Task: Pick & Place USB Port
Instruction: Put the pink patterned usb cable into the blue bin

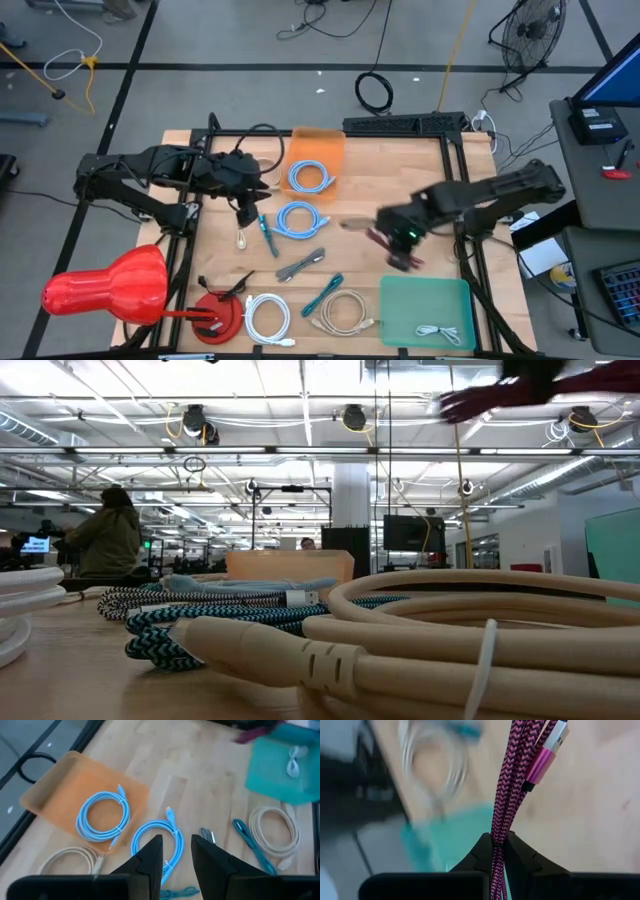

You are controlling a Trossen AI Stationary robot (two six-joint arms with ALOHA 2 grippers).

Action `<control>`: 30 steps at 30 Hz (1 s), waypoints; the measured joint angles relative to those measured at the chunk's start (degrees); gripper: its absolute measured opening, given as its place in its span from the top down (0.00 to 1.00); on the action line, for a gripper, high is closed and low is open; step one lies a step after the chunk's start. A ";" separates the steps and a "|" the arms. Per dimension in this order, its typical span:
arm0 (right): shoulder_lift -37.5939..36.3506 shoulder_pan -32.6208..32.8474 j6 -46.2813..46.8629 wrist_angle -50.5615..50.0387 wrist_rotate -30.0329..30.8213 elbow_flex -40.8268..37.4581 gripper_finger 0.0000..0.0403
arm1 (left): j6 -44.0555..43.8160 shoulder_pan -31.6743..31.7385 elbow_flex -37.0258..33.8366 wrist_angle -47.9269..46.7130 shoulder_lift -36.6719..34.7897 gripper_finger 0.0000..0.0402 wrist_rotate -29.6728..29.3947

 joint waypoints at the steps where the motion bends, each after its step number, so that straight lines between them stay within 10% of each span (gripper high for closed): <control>1: -0.56 1.89 -0.12 -1.32 -0.77 0.00 0.96 | -1.17 0.00 0.00 0.02 0.02 0.74 -0.72; 14: 1.08 18.60 -12.89 -13.44 -0.77 -1.09 0.96 | -18.62 -0.15 0.00 0.09 0.04 0.74 -6.90; 30: 1.88 26.31 -0.62 9.61 -1.05 -16.86 0.96 | -24.43 -1.53 0.00 0.04 0.04 0.74 -6.80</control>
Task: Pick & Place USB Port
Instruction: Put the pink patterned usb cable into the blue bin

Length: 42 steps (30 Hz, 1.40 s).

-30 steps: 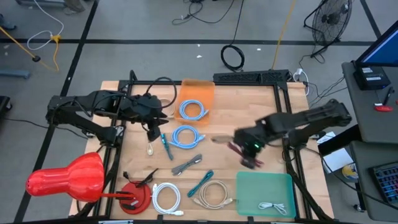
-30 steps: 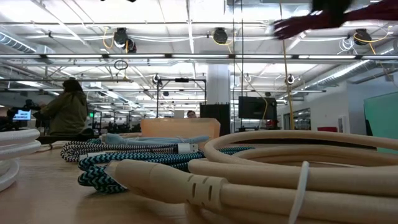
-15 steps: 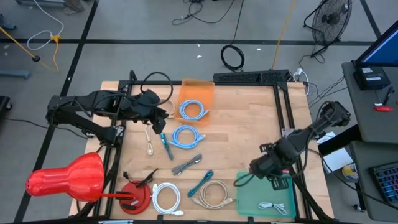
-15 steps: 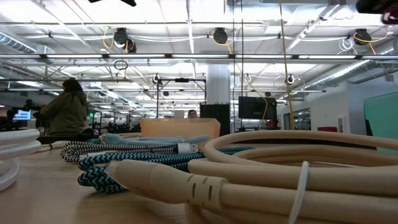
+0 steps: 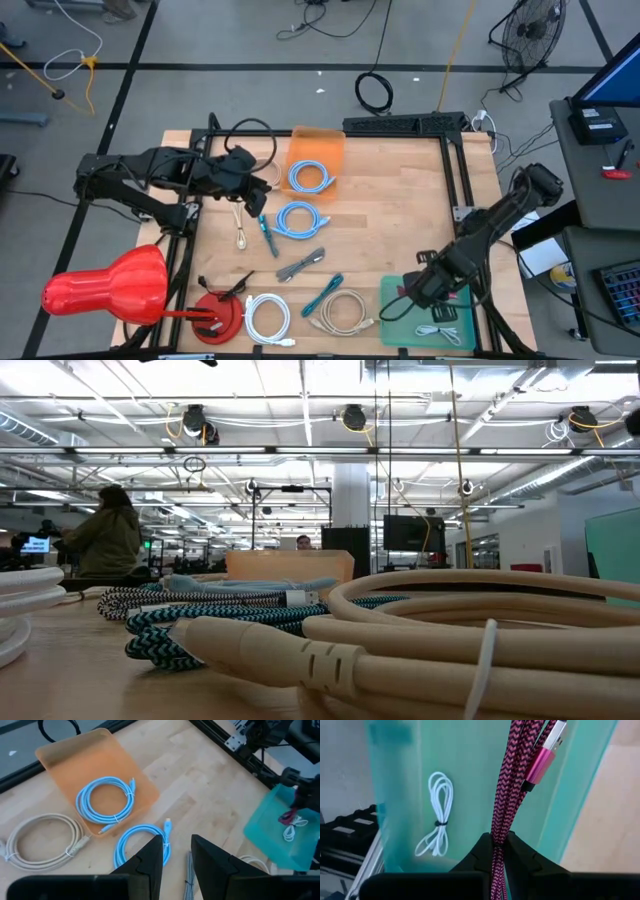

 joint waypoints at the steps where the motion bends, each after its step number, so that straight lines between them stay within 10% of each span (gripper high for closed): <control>1: 0.00 0.60 0.81 1.26 0.15 -1.02 0.96 | -0.22 -0.17 0.00 -0.02 0.00 0.74 0.01; 24: 0.00 11.72 18.86 23.94 0.13 -13.38 0.96 | -2.83 -1.24 0.00 -0.12 0.00 0.74 -0.03; 42: 0.11 10.84 11.00 13.20 5.93 -13.65 0.96 | -5.05 -1.62 0.00 0.03 0.00 0.74 -1.04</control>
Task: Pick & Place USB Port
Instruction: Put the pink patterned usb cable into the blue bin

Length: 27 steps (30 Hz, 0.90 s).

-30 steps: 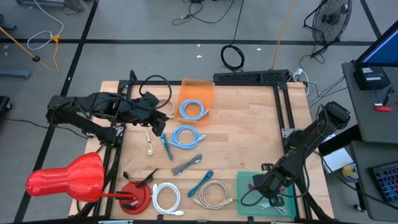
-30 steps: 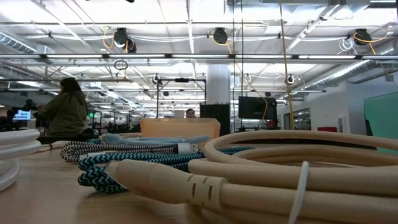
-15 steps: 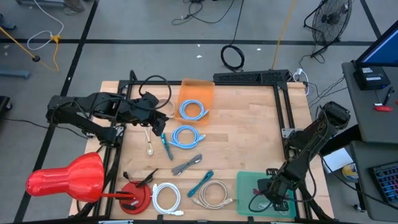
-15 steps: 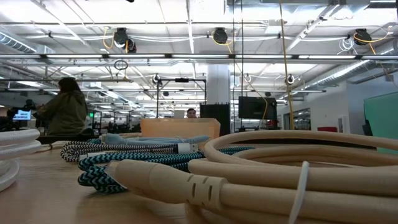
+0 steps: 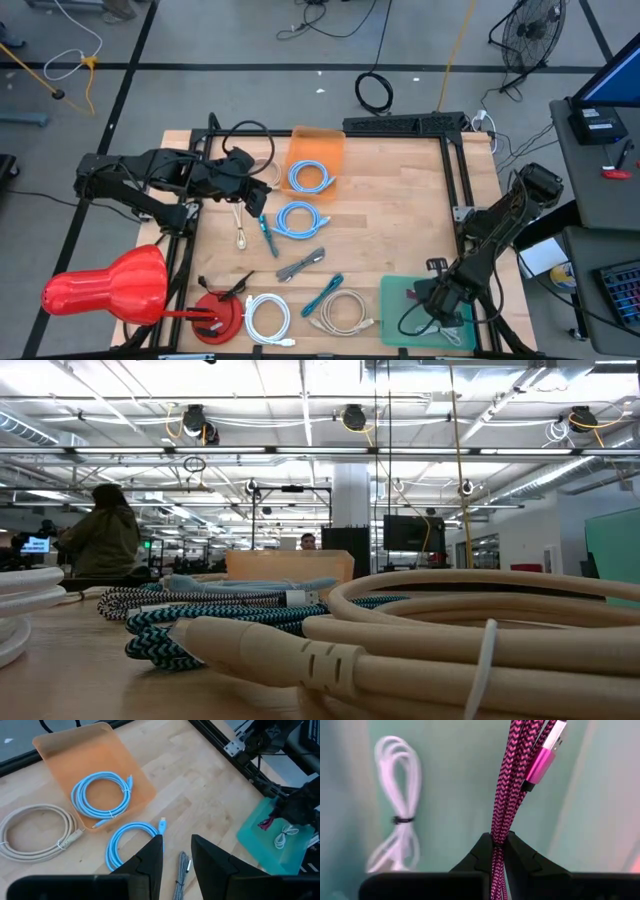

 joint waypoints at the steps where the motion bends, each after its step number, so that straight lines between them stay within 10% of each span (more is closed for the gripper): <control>1: 0.19 0.02 -0.39 -0.59 0.53 0.00 0.96 | -0.19 -0.19 0.00 0.02 0.02 0.74 -0.19; 27: 4.83 0.00 -0.89 -3.68 4.84 0.00 0.94 | -1.84 -1.55 0.00 0.02 0.02 0.74 -0.98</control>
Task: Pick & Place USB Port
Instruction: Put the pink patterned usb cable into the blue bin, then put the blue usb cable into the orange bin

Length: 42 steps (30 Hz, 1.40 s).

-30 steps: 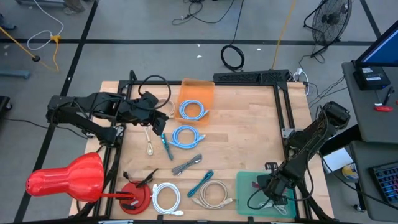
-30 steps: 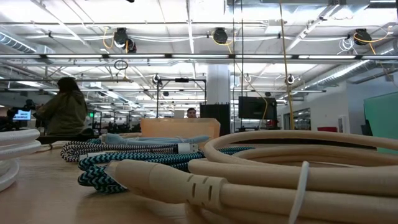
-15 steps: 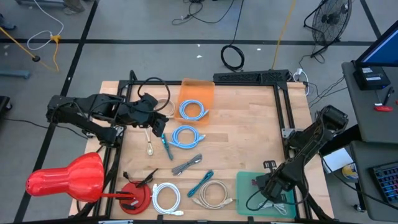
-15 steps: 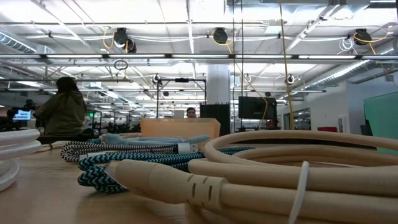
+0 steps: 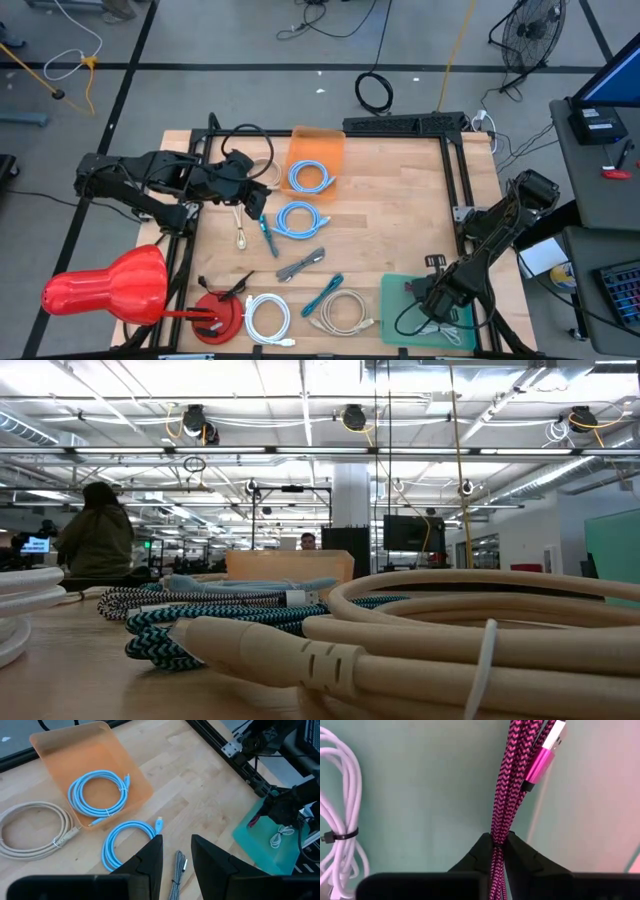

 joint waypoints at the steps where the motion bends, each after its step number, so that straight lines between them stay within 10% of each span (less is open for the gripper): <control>1: 0.00 0.00 0.19 0.00 0.17 0.00 0.91 | 0.01 0.00 0.00 0.00 -0.01 0.74 0.02; 11: 0.00 0.00 3.72 0.55 -0.47 0.00 0.72 | 0.42 0.00 0.00 0.00 0.00 0.74 0.26; 26: -7.45 -1.91 4.15 2.41 -5.99 8.25 0.72 | 0.40 0.01 0.01 0.00 0.00 0.74 0.23; 42: -16.52 -17.39 -5.50 13.90 13.79 13.00 0.76 | 0.40 0.00 0.02 0.01 0.00 0.74 -0.59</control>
